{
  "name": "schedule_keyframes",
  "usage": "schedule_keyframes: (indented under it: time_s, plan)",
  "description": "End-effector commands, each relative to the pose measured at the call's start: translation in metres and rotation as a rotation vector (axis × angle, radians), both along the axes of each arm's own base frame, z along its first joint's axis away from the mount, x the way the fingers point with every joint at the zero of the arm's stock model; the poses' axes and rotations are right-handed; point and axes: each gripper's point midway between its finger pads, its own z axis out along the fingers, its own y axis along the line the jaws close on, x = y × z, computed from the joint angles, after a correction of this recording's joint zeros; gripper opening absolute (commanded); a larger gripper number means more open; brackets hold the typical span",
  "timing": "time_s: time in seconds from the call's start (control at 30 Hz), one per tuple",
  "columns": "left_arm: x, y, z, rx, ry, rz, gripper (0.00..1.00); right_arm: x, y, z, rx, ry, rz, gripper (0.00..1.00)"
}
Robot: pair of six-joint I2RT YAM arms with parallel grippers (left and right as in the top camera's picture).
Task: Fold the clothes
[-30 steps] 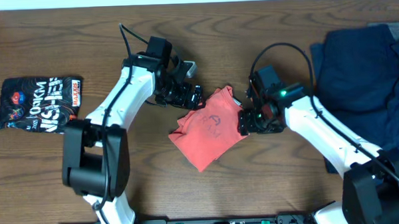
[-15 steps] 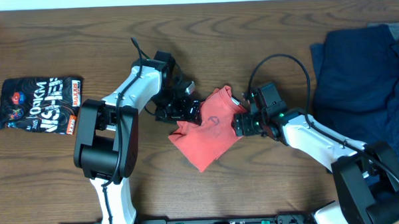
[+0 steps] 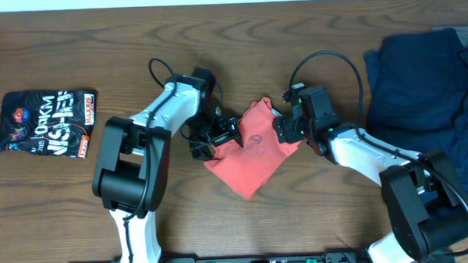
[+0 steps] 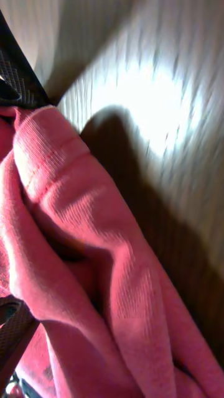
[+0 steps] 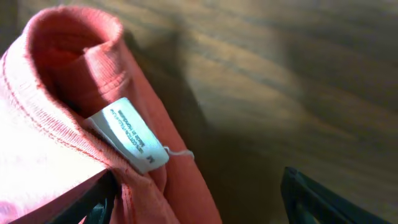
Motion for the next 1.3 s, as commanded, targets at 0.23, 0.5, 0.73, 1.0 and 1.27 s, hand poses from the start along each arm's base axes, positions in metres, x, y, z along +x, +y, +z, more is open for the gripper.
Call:
schedule_keyframes:
  time_s: [0.23,0.5,0.73,1.0,1.27]
  plan:
    - [-0.009,-0.002,-0.010,0.005,0.080,0.068,0.92,0.026,-0.034,0.041,-0.106,-0.031,-0.100,0.81]
    - [0.053,0.035,0.014,0.077,-0.286,-0.140,0.98,0.008,-0.043,0.085,-0.116,-0.021,-0.118,0.86]
    - [0.097,0.032,0.039,0.012,-0.581,-0.326,0.98,-0.013,-0.050,0.075,-0.143,0.072,-0.125,0.87]
    - [0.088,-0.017,0.045,-0.231,-0.702,-0.579,0.98,-0.018,-0.047,0.073,-0.115,0.101,-0.138,0.87]
    - [0.085,-0.047,0.033,-0.335,-0.703,-0.589,0.98,-0.023,-0.049,0.070,-0.117,0.127,-0.145,0.86]
